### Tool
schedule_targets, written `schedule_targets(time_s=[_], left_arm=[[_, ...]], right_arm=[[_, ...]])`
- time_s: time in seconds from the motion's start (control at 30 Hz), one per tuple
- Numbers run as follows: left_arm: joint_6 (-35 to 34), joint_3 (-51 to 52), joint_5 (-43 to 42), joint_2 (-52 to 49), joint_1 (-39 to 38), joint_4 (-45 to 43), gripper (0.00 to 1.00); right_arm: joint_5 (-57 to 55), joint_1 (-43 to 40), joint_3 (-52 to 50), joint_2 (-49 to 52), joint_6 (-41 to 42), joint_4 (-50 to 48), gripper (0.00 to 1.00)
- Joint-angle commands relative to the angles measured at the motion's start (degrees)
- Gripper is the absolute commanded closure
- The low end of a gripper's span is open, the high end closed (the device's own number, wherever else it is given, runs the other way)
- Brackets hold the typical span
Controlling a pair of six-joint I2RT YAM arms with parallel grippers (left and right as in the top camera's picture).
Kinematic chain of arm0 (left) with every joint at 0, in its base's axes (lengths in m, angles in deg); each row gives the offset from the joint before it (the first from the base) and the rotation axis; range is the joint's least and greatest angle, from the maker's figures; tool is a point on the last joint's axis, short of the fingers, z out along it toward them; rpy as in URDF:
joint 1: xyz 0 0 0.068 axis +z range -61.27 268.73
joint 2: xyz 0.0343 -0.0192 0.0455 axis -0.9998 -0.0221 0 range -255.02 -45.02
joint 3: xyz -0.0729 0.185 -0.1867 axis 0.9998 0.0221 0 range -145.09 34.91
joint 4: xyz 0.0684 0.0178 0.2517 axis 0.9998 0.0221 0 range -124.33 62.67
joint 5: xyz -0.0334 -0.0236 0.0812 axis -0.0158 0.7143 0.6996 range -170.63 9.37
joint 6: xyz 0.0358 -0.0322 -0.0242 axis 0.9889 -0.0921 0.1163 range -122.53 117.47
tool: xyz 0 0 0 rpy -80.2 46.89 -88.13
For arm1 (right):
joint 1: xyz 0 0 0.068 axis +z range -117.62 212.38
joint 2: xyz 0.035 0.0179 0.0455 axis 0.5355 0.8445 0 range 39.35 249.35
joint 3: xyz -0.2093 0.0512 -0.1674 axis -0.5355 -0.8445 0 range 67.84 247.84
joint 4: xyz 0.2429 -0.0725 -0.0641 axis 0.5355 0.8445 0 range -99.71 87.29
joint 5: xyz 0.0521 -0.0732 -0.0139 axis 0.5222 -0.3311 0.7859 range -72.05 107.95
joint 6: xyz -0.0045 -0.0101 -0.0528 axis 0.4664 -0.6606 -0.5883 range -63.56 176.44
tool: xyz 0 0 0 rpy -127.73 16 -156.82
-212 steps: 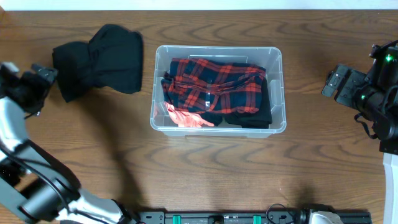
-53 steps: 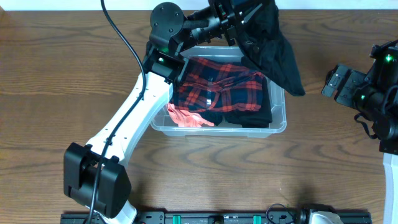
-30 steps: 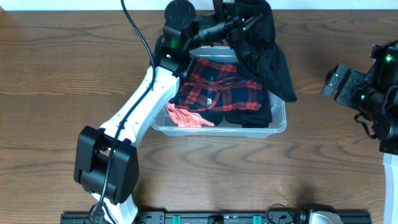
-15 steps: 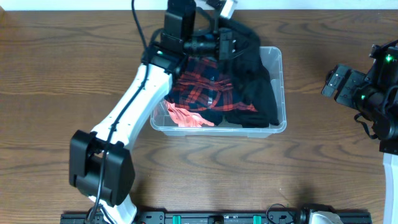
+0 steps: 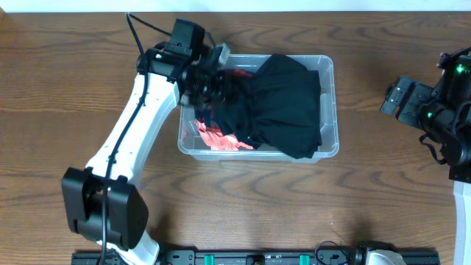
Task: Pack container
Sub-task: 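Lower the black garment into the bin and release it, then push and tuck the black garment flat into the bin with the left gripper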
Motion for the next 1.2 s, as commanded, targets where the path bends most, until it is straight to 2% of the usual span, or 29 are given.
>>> schedule_targets(time_s=[0.0, 0.1, 0.2, 0.3, 0.47, 0.6, 0.67, 0.8, 0.97, 1.17], left_arm=[[2.89, -0.24, 20.35, 1.42, -0.42, 5.35, 0.83], [2.71, -0.24, 25.09, 1.55, -0.57, 9.05, 0.66], [1.42, -0.24, 30.84, 2.56, -0.48, 10.43, 0.55], [-0.07, -0.26, 36.70, 5.79, -0.50, 10.29, 0.50], [0.92, -0.26, 36.70, 13.57, -1.73, 4.39, 0.50], [5.92, -0.24, 35.34, 16.85, -5.60, -2.99, 0.50], [11.47, -0.24, 31.61, 16.50, -8.31, -6.62, 0.51], [21.35, -0.24, 25.79, 12.72, -13.81, -10.80, 0.56], [29.73, -0.24, 21.40, 3.80, -19.47, -12.35, 0.59], [28.13, -0.24, 21.03, -7.74, -22.05, -16.55, 0.61]], right_arm=[[-0.17, -0.31, 0.42, 0.02, -0.24, 0.07, 0.01], [-0.17, -0.31, 0.42, 0.02, -0.24, 0.07, 0.01], [-0.17, -0.31, 0.42, 0.02, -0.24, 0.07, 0.01], [-0.15, -0.31, 0.42, 0.02, -0.24, 0.07, 0.01], [-0.15, -0.31, 0.42, 0.02, -0.24, 0.07, 0.01], [-0.15, -0.31, 0.42, 0.02, -0.24, 0.07, 0.01], [-0.15, -0.31, 0.42, 0.02, -0.24, 0.07, 0.01], [-0.15, -0.31, 0.42, 0.02, -0.24, 0.07, 0.01], [-0.15, -0.31, 0.42, 0.02, -0.24, 0.07, 0.01], [-0.17, -0.31, 0.42, 0.02, -0.24, 0.07, 0.01]])
